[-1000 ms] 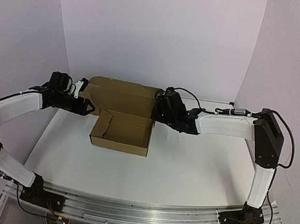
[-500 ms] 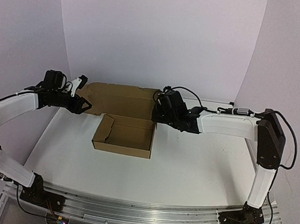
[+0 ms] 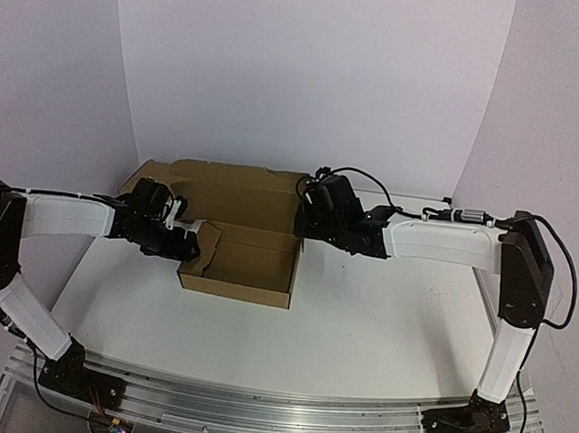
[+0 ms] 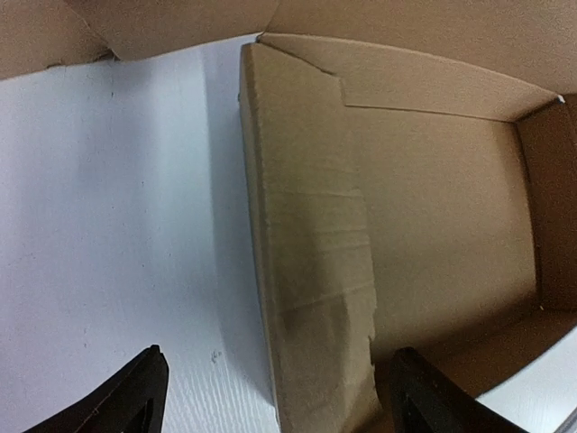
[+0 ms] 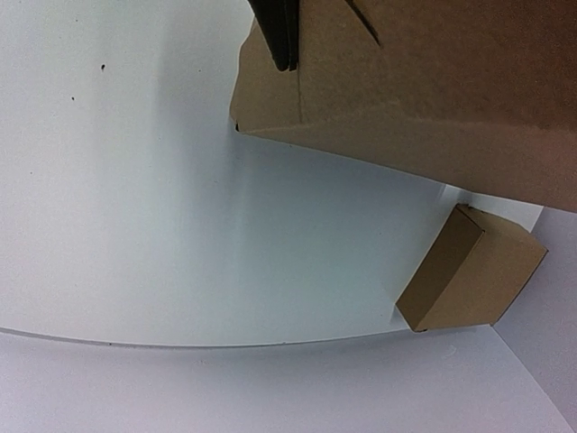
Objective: Fold the paper box
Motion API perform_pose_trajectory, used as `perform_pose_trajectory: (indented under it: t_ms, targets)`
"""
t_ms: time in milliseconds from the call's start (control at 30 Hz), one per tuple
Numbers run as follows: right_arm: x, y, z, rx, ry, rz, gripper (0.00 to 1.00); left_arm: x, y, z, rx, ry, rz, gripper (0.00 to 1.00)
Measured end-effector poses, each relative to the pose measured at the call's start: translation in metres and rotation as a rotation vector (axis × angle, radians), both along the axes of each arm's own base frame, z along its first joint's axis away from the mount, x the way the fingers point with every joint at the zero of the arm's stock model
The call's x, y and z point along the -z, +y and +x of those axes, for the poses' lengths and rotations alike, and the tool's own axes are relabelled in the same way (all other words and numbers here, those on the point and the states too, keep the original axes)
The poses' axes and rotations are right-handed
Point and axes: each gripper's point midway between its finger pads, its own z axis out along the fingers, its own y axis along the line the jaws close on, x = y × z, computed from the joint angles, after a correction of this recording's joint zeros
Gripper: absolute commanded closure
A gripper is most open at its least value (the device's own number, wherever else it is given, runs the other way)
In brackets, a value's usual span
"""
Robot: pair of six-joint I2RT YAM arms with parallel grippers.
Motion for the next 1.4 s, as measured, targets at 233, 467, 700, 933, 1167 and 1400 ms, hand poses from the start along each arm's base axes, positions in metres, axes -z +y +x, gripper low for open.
perform_pose_trajectory:
  t_ms: [233,467,700,933,1167,1400]
  targets:
    - [0.000,0.006,-0.004,-0.040,0.006,0.020,1.00,0.037,-0.004,0.032,-0.037,0.025,0.077,0.26]
    - [0.001,0.013,-0.007,-0.084,0.001,0.059,1.00,0.043,-0.016,0.042,-0.021,0.003,0.092,0.49]
    - [0.001,0.016,-0.008,-0.105,-0.007,0.077,1.00,0.060,-0.007,0.040,-0.059,0.009,0.192,0.96]
    - [0.001,0.017,-0.009,-0.121,-0.012,0.077,1.00,0.062,0.000,0.042,-0.079,-0.004,0.237,1.00]
    - [0.001,0.014,-0.014,-0.130,-0.015,0.081,1.00,0.062,0.000,0.051,-0.080,-0.020,0.279,1.00]
    - [0.000,0.014,-0.018,-0.125,0.009,0.101,0.75,0.062,-0.006,0.050,-0.025,-0.016,0.301,1.00]
